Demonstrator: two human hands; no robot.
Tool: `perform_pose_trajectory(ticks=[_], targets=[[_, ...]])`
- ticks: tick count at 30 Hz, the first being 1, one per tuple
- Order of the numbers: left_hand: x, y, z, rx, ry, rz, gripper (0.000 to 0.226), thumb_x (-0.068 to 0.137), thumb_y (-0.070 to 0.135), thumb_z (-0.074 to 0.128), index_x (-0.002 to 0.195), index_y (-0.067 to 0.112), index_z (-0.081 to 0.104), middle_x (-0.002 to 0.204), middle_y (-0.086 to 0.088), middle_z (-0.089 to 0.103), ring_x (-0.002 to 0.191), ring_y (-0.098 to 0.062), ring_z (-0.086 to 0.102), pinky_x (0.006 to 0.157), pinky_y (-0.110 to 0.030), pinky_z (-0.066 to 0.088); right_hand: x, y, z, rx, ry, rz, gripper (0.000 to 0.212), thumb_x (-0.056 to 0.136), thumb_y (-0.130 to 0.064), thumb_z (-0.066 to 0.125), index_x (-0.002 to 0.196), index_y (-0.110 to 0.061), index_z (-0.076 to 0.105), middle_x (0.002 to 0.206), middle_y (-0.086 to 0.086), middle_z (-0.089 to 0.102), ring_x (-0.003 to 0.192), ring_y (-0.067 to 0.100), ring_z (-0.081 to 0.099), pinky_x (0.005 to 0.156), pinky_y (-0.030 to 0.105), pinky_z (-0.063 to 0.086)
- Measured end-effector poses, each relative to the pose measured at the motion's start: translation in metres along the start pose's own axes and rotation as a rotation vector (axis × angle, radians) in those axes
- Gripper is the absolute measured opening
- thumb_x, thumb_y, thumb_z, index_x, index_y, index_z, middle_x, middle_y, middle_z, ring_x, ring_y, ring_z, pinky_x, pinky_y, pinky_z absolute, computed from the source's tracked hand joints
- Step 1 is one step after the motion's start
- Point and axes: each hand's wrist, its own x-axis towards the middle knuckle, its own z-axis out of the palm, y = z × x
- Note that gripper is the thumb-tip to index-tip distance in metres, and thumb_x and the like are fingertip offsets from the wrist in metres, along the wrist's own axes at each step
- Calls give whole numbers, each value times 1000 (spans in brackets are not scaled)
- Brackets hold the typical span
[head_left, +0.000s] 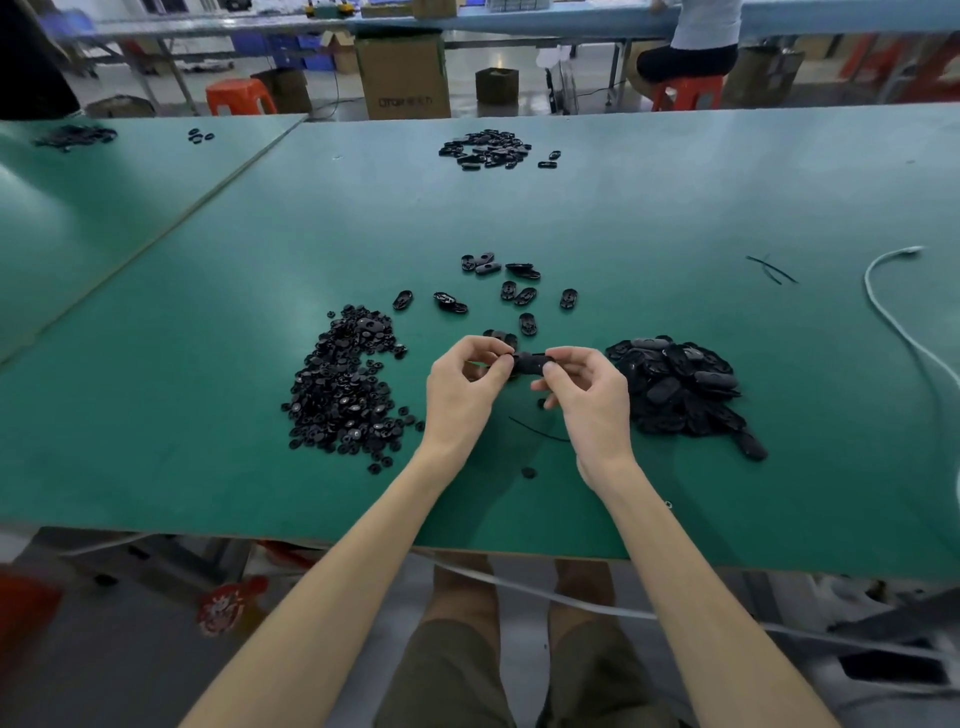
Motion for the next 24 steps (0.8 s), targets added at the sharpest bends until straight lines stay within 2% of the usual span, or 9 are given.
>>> perform_pose_trajectory(ticks=[3,5,11,15,18,24], targets=[[0,0,1,-7,2,7,5,95,15,69,95,19,68,87,5,72,66,-11,66,70,-18,49,0,1,0,7,0,3,11,98,-4,67,102,-14,68,94,6,75,78,18,78,61,23,55],[0,-1,1,-56,30,-14,5,95,12,67,97,15,64,87,1,74,66,-12,68,71,-17,51,0,1,0,9,-4,5,11,98,-3,67,102,-13,68,95,7,75,78,18,77,62,23,55],[1,-3,0,-125,33,-13,8,95,13,70,95,15,63,93,-6,75,74,-19,73,76,-23,55,1,1,0,7,2,14,11,97,-4,67,103,-13,67,94,6,74,80,18,77,64,24,56],[2,-4,0,-71,-1,25,7,94,18,72,94,19,65,85,1,68,72,-16,59,74,-31,52,2,1,1,6,2,14,10,98,-4,67,103,-13,67,94,5,74,78,16,77,63,22,56],[0,-2,0,-73,-50,26,7,93,14,71,93,15,64,80,2,67,65,-12,60,67,-23,50,1,1,1,-3,0,13,10,97,-3,67,103,-12,67,94,5,74,78,15,76,63,22,55],[0,1,1,-86,-43,7,7,94,11,69,96,9,62,85,-7,70,64,-11,66,68,-16,50,1,1,1,-22,-9,16,10,97,-4,67,102,-13,67,94,3,74,79,16,76,63,22,55]])
